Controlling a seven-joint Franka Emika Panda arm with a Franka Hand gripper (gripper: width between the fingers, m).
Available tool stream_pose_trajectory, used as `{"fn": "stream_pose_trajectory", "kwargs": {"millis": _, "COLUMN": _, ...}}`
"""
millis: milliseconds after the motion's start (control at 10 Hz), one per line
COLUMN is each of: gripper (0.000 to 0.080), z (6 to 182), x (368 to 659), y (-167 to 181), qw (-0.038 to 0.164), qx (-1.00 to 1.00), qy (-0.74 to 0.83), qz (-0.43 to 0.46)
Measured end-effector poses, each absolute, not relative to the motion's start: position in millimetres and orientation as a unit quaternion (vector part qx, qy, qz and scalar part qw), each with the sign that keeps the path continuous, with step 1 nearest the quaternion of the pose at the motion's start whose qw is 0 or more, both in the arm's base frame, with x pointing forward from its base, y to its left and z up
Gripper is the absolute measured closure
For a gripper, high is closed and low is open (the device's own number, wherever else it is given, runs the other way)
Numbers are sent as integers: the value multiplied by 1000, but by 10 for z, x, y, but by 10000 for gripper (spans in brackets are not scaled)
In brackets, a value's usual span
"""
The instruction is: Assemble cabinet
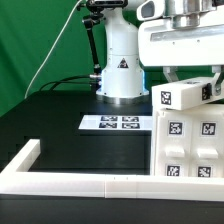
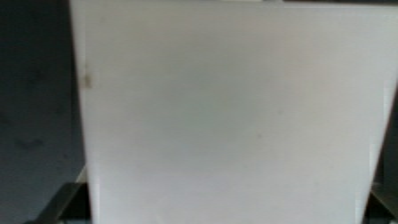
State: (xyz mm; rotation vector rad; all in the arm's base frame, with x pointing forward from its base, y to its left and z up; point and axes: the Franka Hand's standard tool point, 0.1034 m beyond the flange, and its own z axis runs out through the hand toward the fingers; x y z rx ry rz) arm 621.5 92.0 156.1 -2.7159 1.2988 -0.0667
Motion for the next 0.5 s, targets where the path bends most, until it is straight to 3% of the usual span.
{"fn": "stream_pose_trajectory", "kwargs": {"millis": 500, "gripper": 242, "z": 1563, "x": 6215, "y": 950, "qw": 73, "qx": -840, "qy": 538, "qz": -11}}
